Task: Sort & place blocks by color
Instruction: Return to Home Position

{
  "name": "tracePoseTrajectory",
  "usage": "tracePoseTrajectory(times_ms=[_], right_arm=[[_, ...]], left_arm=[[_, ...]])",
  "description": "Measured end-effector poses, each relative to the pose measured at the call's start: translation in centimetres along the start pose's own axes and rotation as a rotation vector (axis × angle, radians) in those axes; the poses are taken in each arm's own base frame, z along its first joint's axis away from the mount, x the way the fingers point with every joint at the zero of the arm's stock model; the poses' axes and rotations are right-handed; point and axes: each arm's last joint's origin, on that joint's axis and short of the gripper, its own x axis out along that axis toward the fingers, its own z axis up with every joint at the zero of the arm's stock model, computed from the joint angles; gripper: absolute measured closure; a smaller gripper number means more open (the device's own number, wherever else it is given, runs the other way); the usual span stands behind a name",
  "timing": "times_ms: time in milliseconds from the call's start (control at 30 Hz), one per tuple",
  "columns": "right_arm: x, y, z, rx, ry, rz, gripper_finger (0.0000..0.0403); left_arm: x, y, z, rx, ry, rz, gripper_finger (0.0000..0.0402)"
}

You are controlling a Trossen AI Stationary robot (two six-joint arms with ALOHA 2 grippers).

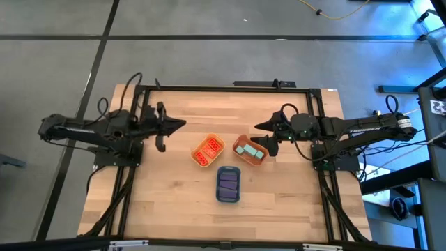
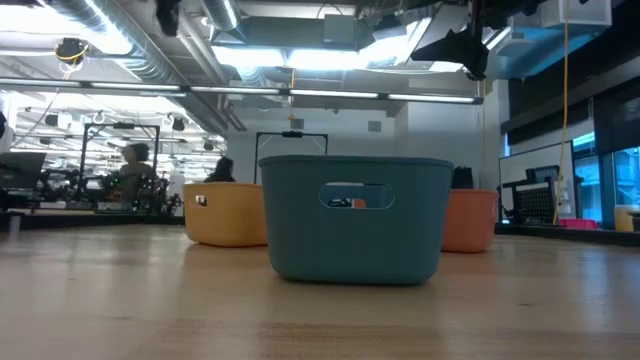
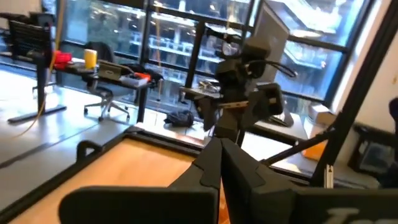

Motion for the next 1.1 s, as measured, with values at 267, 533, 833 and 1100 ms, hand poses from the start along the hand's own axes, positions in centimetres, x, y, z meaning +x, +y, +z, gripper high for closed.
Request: tracePoseTrajectory(times_ms=[267, 533, 833, 1100], right_arm=[[0.0, 0.0, 0.0, -0.004, 0.000, 0.000, 0.0053], [0.0, 0.0, 0.0, -0.056, 0.001, -0.001, 0.0053], [0.0, 0.0, 0.0, -0.054, 0.001, -0.001, 0.0053], [0.0, 0.0, 0.0, 0.020, 0.002, -0.001, 0.0053]], left_arm=[[-3.2, 1.1, -3.3, -0.070, -0.054, 0.021, 0.0401], [-5.6, 2.2, -4.8, -0.099, -0.131, 0.002, 0.0401], [-7.6, 3.1, -6.7, -0.144, -0.218, -0.030, 0.0402], [-7.6, 3.5, -8.9, -0.177, -0.193, -0.032, 0.0401]])
